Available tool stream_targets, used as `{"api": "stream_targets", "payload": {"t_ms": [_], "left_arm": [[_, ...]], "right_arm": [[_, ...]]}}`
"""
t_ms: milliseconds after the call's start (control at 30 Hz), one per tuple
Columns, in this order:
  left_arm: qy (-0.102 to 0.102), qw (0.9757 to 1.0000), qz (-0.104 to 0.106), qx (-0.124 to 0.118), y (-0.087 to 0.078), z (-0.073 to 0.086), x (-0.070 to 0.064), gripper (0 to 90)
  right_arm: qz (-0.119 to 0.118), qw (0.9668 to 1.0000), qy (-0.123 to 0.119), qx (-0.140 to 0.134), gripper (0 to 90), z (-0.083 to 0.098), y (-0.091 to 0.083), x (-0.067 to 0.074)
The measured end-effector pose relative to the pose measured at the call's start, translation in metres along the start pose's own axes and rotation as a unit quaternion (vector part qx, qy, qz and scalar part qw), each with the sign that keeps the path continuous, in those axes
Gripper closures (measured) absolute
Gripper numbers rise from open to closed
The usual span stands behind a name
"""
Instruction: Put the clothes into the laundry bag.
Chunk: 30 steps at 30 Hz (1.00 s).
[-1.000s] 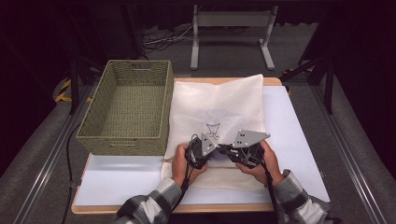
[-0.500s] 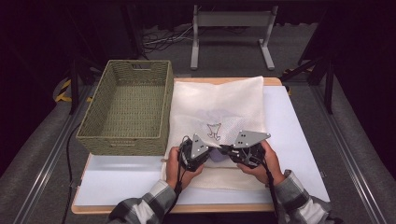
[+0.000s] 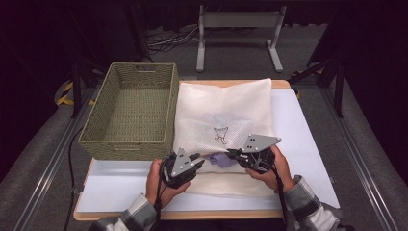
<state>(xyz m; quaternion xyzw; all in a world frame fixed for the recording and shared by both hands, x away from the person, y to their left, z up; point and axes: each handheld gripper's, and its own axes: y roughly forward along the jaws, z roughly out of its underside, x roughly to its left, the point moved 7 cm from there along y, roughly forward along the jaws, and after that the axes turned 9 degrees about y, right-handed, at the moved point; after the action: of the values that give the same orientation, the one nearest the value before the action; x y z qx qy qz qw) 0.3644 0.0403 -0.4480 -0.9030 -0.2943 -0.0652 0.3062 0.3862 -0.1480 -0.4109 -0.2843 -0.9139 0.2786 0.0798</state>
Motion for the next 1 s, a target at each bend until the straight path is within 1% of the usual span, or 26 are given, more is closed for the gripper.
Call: {"api": "stream_targets", "payload": {"t_ms": [67,133,233,267,300,367,467,500,533,600,633,700,733,767,800,867,900,933,1000], "left_arm": [[-0.005,1.0,0.004,0.004,-0.01,0.008,0.004,67.8],[-0.005,0.9998,-0.002,0.018,-0.018,0.018,0.009,64.4],[-0.018,0.9993,-0.002,0.032,-0.026,0.034,0.013,59.5],[-0.016,0.9991,-0.005,0.039,-0.028,0.039,0.014,58.6],[-0.015,0.9988,-0.015,0.043,-0.03,0.045,0.017,57.5],[-0.04,0.9984,0.0,0.04,-0.032,0.053,0.018,57.3],[-0.043,0.9979,0.001,0.049,-0.037,0.062,0.018,51.8],[-0.05,0.9976,0.006,0.049,-0.038,0.065,0.018,49.7],[-0.058,0.997,0.011,0.05,-0.039,0.068,0.017,48.0],[-0.065,0.9958,0.018,0.061,-0.038,0.074,0.016,46.2],[-0.075,0.9949,0.021,0.064,-0.038,0.077,0.016,44.9],[-0.1,0.9922,0.033,0.067,-0.035,0.081,0.018,44.4],[-0.109,0.9909,0.043,0.066,-0.034,0.082,0.018,43.5],[-0.117,0.9892,0.054,0.07,-0.033,0.084,0.018,43.1],[-0.126,0.9879,0.056,0.072,-0.031,0.085,0.017,42.9],[-0.128,0.987,0.057,0.079,-0.029,0.086,0.017,42.6],[-0.131,0.9867,0.057,0.078,-0.029,0.086,0.017,42.9],[-0.133,0.9865,0.059,0.075,-0.029,0.085,0.018,43.9],[-0.131,0.9863,0.062,0.079,-0.028,0.085,0.018,46.7]], "right_arm": [[-0.001,1.0,0.003,-0.001,87.8,0.0,0.0,0.0],[-0.001,1.0,0.001,-0.001,87.8,0.0,0.0,0.0],[-0.001,1.0,0.0,0.0,87.8,0.0,-0.001,0.0],[-0.002,1.0,0.001,-0.001,87.8,0.0,-0.001,0.001],[-0.002,1.0,0.0,0.0,87.8,0.001,-0.002,0.0],[0.0,1.0,0.003,-0.001,87.7,0.001,-0.004,-0.001],[0.003,1.0,0.003,-0.001,87.8,0.002,-0.005,-0.002],[0.003,1.0,0.003,-0.001,87.7,0.002,-0.006,-0.002],[0.004,1.0,0.004,-0.001,87.7,0.003,-0.006,-0.002],[0.003,1.0,0.005,-0.001,87.7,0.003,-0.006,-0.003],[0.004,1.0,0.004,0.0,87.8,0.004,-0.006,-0.003],[0.005,1.0,0.005,0.001,87.7,0.004,-0.006,-0.003],[0.006,1.0,0.003,0.002,87.7,0.004,-0.006,-0.003],[0.007,1.0,0.003,0.002,87.7,0.004,-0.006,-0.003],[0.007,1.0,0.002,0.002,87.7,0.004,-0.006,-0.003],[0.008,1.0,-0.001,0.0,87.7,0.004,-0.006,-0.003],[0.009,1.0,-0.001,0.0,87.7,0.004,-0.006,-0.003],[0.01,1.0,-0.001,-0.001,87.7,0.004,-0.007,-0.003],[0.014,0.9999,-0.007,-0.002,87.7,0.004,-0.007,-0.003]]}}
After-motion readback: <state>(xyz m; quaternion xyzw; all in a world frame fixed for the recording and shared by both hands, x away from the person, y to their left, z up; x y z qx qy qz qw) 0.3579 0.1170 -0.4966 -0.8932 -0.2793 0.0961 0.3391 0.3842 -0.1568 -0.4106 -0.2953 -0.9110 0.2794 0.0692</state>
